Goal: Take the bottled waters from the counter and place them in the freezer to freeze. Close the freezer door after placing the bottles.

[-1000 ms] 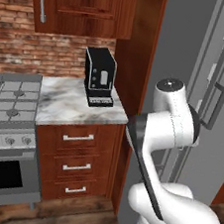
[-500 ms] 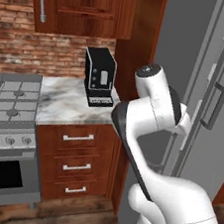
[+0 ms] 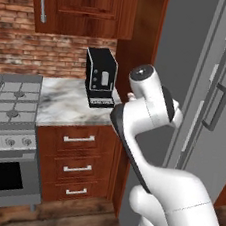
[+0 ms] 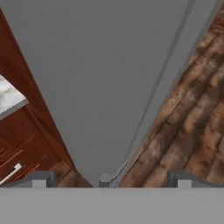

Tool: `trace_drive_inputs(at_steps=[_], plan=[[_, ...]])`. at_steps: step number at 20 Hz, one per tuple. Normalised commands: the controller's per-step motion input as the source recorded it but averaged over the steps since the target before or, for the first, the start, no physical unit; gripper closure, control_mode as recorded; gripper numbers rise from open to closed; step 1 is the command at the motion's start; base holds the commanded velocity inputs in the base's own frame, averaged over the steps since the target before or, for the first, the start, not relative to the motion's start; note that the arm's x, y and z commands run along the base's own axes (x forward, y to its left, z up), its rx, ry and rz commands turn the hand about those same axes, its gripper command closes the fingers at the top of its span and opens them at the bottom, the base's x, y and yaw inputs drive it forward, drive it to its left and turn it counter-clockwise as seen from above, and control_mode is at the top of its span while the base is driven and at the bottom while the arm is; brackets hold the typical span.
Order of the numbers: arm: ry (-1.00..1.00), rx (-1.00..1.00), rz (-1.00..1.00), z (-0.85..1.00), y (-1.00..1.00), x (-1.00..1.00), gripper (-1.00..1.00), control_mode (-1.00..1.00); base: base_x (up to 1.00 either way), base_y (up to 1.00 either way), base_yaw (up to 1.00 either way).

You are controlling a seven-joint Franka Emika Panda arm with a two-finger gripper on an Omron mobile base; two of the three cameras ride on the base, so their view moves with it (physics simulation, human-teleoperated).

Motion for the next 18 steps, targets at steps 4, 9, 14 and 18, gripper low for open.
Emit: trace_drive_inputs(at_steps=[4,9,14,18], plan=[[-0.13,-0.01,0.00,0.03,0.00,0.45,-1.00,-1.00,0.00,0.00,0.00],[-0.07,0.00,0.00,0.01,-0.26,0.24,-1.00,-1.00,0.00,0.00,0.00],[-0.01,-0.02,0.00,0.21,-0.44,0.01,-1.00,-1.00,0.00,0.00,0.00],[-0.04,-0.09,-0.07,0.10,-0.31,0.07,-1.00,-1.00,0.00,0.00,0.00]])
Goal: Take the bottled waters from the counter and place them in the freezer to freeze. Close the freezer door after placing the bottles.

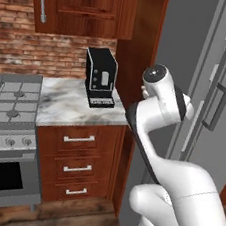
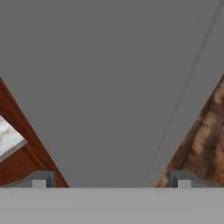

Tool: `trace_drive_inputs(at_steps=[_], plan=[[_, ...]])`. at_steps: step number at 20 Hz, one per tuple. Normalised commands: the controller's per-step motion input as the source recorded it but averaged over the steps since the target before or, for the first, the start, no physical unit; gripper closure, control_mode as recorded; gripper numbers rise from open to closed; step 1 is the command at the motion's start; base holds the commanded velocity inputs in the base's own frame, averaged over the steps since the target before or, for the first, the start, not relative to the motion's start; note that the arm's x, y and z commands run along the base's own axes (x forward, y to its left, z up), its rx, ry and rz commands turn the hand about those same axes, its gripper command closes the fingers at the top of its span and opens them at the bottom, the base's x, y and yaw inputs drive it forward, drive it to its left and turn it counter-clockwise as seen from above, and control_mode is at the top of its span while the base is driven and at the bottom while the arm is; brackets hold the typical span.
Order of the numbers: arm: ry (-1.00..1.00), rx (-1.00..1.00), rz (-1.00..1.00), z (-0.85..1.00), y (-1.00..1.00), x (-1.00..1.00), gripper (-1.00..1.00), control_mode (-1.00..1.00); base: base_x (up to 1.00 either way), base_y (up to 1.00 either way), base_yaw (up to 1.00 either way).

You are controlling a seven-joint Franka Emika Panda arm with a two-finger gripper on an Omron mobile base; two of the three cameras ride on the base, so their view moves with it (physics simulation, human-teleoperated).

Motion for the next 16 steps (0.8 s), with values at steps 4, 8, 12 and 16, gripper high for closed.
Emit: trace_drive_inputs(at_steps=[4,8,12,16], plan=[[-0.12,-0.12,-0.10,0.00,-0.18,0.22,-1.00,-1.00,0.00,0.00,0.00],[-0.03,-0.07,-0.06,0.00,-0.39,0.24,-1.00,-1.00,0.00,0.00,0.00],[0.00,-0.01,-0.04,0.02,-0.56,0.40,-1.00,-1.00,0.00,0.00,0.00],[0.00,0.00,-0.04,0.05,-0.60,0.39,-1.00,-1.00,0.00,0.00,0.00]])
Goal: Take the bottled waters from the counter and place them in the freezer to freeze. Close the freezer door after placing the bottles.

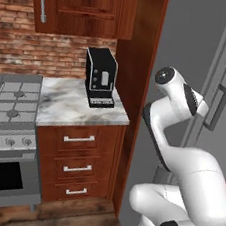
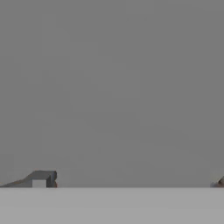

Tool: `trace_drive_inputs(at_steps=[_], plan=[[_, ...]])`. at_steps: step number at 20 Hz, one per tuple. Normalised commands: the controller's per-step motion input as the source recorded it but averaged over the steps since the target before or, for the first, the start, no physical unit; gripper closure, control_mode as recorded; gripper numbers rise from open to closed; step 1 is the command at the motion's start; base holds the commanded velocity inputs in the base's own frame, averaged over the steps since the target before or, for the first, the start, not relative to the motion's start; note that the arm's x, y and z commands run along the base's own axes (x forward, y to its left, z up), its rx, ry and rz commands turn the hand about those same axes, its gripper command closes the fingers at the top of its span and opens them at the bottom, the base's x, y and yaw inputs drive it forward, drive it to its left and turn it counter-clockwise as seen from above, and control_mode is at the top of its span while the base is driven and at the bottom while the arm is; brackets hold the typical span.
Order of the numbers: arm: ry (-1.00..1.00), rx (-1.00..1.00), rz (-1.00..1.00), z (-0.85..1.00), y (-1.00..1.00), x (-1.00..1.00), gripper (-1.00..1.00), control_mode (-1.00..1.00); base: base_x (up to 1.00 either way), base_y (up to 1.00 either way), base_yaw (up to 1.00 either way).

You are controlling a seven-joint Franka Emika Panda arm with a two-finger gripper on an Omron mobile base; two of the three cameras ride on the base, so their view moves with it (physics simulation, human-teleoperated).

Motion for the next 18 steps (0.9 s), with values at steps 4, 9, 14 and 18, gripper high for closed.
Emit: trace_drive_inputs(at_steps=[4,9,14,18], plan=[[0.00,0.00,-0.01,0.05,-0.64,0.42,-1.00,-1.00,0.00,0.00,0.00],[0.01,0.00,0.00,0.15,-0.61,0.61,-1.00,-1.00,0.00,0.00,0.00],[0.04,0.04,0.02,0.30,-0.45,0.49,-1.00,-1.00,0.00,0.00,0.00],[0.02,0.18,0.14,0.22,-0.33,0.24,-1.00,-1.00,0.00,0.00,0.00]])
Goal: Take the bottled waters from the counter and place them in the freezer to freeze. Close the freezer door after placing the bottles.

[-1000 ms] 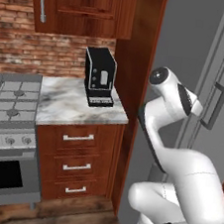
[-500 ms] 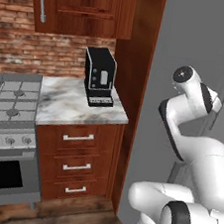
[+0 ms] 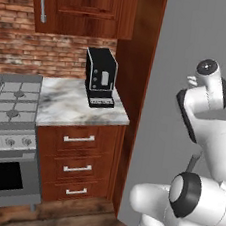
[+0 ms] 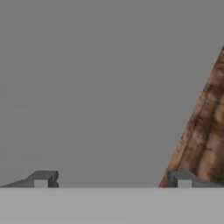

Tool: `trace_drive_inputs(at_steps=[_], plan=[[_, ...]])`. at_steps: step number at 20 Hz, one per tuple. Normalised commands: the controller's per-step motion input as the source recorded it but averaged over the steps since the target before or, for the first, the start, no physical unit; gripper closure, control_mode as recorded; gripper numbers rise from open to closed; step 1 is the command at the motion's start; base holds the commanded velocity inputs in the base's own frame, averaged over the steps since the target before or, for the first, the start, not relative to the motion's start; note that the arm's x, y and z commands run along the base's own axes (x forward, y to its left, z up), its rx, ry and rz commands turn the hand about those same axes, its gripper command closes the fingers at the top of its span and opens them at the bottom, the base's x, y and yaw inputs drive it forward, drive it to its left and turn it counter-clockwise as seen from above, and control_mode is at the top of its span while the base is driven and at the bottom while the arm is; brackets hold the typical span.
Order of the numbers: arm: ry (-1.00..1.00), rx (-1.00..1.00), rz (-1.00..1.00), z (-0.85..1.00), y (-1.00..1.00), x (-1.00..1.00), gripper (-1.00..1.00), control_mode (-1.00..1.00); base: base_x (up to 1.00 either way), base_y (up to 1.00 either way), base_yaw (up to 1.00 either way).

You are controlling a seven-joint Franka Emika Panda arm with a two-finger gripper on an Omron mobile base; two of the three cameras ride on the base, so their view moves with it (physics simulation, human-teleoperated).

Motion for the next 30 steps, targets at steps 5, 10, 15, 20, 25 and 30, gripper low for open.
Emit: trace_drive_inputs(at_steps=[5,10,15,20,25,30], plan=[[0.01,0.30,0.42,0.06,-0.11,0.26,-1.00,-1.00,0.00,0.00,0.00],[-0.12,0.05,0.25,0.07,-0.01,0.03,-1.00,-1.00,0.00,0.00,0.00],[-0.16,-0.03,0.05,0.00,0.00,0.09,-1.00,-1.00,0.00,0.00,0.00],[-0.10,-0.09,0.00,0.00,0.00,0.25,-1.00,-1.00,0.00,0.00,0.00],[0.00,-0.07,0.00,0.00,0.00,0.34,-1.00,-1.00,0.00,0.00,0.00],[0.00,0.00,0.06,0.01,-0.08,0.28,-1.00,-1.00,0.00,0.00,0.00]])
